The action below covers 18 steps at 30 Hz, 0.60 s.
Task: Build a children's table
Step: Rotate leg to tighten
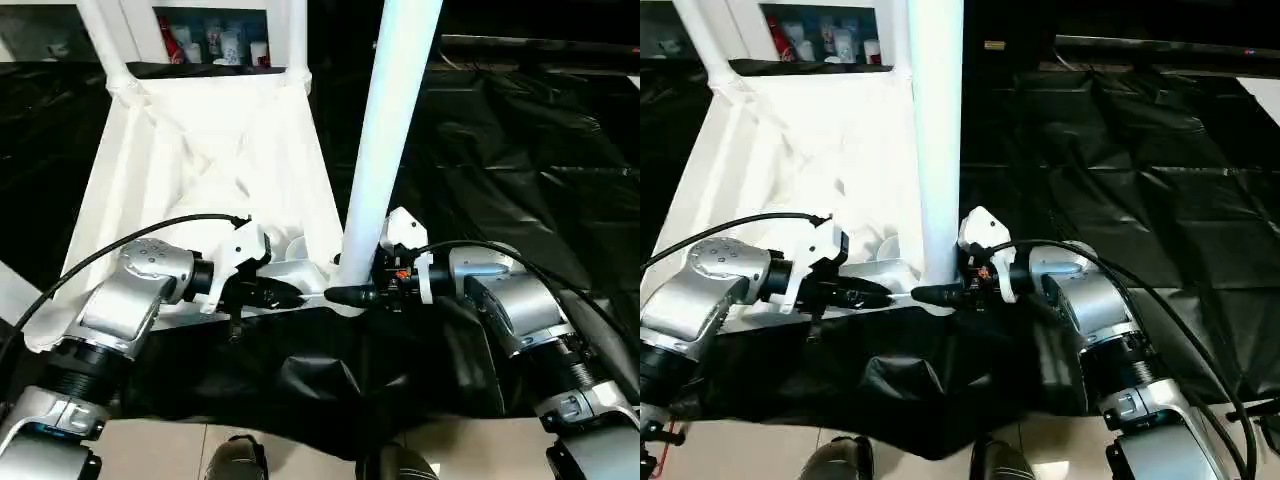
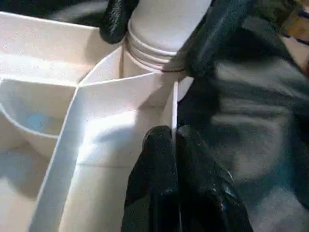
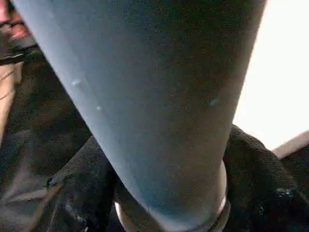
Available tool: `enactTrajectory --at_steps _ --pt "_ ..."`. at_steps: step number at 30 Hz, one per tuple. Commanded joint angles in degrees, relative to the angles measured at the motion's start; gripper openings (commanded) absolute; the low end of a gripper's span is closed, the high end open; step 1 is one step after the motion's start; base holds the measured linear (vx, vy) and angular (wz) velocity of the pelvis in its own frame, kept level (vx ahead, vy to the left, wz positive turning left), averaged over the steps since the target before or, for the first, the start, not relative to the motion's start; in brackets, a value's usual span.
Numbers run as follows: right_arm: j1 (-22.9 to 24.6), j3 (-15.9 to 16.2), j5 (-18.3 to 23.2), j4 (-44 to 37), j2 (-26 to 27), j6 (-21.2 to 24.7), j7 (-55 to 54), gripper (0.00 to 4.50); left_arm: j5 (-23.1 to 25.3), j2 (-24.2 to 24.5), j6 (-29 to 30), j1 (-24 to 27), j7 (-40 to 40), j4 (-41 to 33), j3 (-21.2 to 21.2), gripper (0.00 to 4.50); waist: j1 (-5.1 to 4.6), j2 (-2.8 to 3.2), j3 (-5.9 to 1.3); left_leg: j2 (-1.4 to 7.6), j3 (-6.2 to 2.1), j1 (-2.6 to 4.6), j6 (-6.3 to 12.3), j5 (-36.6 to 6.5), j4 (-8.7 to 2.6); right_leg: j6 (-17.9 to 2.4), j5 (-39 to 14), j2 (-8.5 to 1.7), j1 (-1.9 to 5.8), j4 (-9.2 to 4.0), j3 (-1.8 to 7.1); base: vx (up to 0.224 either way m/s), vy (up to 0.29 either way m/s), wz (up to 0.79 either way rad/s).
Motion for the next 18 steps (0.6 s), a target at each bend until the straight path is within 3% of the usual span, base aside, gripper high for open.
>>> enactTrajectory --at_steps 1,6,7,13,14,18 --pt "-0.14 0.19 -1.64 2.15 3.76 0.24 -7.61 2.72 -0.90 -3.21 0.81 -3.28 5.74 0.82 2.02 0.00 -0.34 -0.16 -5.21 0.83 -0.32 0.93 2.36 -10.59 -3.88 -13.38 -15.03 -2.42 3.86 -3.76 2.58 0.000 0.000 0.00" --pt "-1.02 -4.38 -2.64 7.99 12.86 0.94 -26.31 2.65 2.55 -8.15 3.16 -6.53 17.68 5.15 3.43 0.00 -1.39 -0.58 -5.17 0.53 -0.62 0.75 0.29 -11.86 -4.12 -10.54 -20.59 -2.54 3.95 -4.34 2.41 0.000 0.000 0.00" --pt "-1.37 -5.43 -3.17 9.66 16.34 0.53 -32.73 2.64 3.80 -10.29 3.94 -7.62 22.46 6.68 3.84 0.00 -1.56 -0.33 -5.20 0.56 -0.57 0.80 0.23 -11.44 -4.06 -10.38 -20.04 -2.54 3.74 -4.31 2.52 0.000 0.000 0.00" --pt "-0.65 -2.52 -4.85 8.62 21.55 -0.76 -34.82 2.64 3.26 -13.08 4.27 -7.66 23.74 6.00 3.28 0.00 -1.81 -0.23 -5.39 0.45 -0.53 0.68 1.35 -10.71 -4.11 -10.54 -15.88 -2.22 3.88 -4.06 2.40 0.000 0.000 0.00" --pt "-0.55 -2.21 -4.69 8.42 21.96 -1.08 -33.70 2.99 3.31 -13.04 3.91 -7.53 23.52 5.84 3.14 0.00 -1.84 -0.22 -5.38 0.46 -0.52 0.71 1.47 -10.95 -4.12 -10.64 -15.80 -2.22 3.90 -4.09 2.40 0.000 0.000 0.00" --pt "-0.63 -1.55 -4.51 7.57 21.12 -0.84 -30.91 3.36 3.12 -11.69 2.07 -6.67 20.14 4.73 2.29 0.00 -1.91 -0.32 -5.32 0.51 -0.54 0.66 1.74 -11.58 -4.18 -10.61 -16.43 -2.27 3.92 -4.14 2.41 0.000 0.000 0.00"
